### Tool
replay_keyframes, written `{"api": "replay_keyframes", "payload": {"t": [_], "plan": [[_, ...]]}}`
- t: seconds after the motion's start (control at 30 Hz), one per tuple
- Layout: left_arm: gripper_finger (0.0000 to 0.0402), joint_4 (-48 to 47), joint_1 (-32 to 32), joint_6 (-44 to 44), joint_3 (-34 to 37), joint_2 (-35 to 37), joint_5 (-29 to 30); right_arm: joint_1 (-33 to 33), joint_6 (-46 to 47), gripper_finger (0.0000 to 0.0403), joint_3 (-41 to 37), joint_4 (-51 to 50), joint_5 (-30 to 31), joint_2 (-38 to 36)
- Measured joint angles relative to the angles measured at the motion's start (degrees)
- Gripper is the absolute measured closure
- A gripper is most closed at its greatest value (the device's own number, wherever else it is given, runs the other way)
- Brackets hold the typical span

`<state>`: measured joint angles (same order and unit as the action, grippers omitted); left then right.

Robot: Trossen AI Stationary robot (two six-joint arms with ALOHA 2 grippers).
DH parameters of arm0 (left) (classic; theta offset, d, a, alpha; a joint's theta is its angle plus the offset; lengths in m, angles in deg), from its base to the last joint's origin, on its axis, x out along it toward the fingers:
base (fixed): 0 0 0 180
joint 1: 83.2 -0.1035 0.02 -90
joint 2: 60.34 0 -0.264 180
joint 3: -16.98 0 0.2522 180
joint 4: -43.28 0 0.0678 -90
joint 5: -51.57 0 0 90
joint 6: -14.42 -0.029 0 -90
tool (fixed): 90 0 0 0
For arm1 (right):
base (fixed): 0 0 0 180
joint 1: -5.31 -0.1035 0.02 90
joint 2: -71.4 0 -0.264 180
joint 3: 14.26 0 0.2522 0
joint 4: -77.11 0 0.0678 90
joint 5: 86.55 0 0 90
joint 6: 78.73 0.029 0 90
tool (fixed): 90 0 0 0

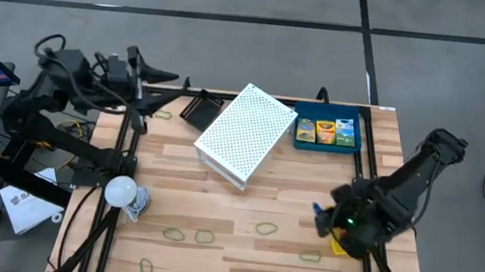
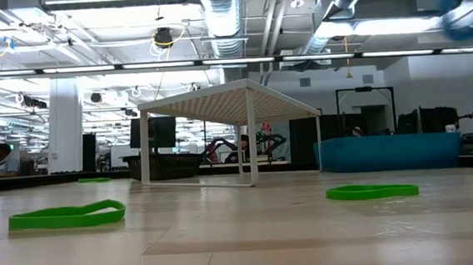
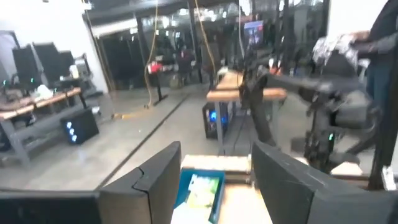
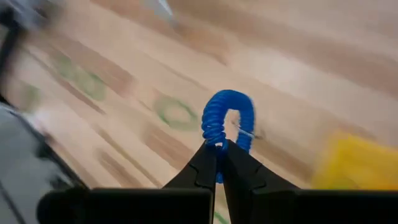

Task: Pick & Place Office Desk Supplies
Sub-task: Put the blue spring keychain into the yellow bin

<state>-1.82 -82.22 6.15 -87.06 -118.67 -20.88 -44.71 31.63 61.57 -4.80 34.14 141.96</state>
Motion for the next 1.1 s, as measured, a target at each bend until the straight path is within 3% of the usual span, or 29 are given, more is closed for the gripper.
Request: {"api": "replay_keyframes", "payload": {"t": [0.2,0.3,0.6,1.1], "plan": [[0.0211,-2.44,-0.53,-0.18,0.07,-3.92,2.24,-10.92,15.48,0.0396,-2.14,-7.88,-8.38,0.02],[0.0211,-3.52,-1.36,-0.11,0.07,-6.32,2.34,-14.06,17.96,0.0396,-4.51,-6.53,-11.18,0.0],[0.0211,-3.69,-2.45,-0.02,0.08,-11.52,2.44,-14.38,18.11,0.0396,-11.3,1.39,-13.95,0.04],[0.0211,-3.23,-2.45,1.24,0.07,-11.35,2.19,-15.23,18.22,0.0395,-13.57,4.51,-15.49,0.04]]}}
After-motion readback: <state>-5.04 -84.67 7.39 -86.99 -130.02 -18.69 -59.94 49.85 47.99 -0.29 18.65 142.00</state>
